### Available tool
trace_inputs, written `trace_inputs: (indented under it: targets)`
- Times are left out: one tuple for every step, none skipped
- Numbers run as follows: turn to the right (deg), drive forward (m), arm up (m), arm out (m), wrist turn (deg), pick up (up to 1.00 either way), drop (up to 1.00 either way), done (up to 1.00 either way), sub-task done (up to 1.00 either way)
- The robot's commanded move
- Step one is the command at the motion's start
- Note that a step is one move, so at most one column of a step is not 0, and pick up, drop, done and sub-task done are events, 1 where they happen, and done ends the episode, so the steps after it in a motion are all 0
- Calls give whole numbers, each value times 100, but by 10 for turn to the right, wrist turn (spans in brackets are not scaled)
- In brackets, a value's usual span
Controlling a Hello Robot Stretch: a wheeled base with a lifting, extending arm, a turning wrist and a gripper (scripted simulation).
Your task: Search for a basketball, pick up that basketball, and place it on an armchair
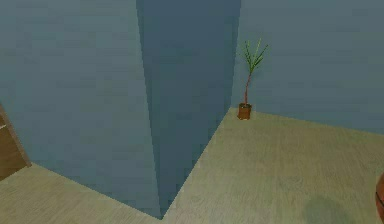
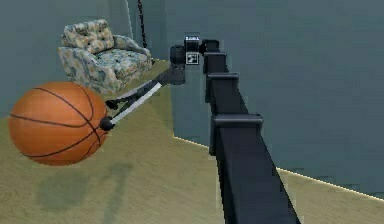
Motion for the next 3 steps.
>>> trace_inputs:
  targets:
    - [0,0,0,0,-270,0,0,0,0]
    - [0,0,0,-40,0,0,0,0,0]
    - [390,0,0,0,0,0,0,0,0]
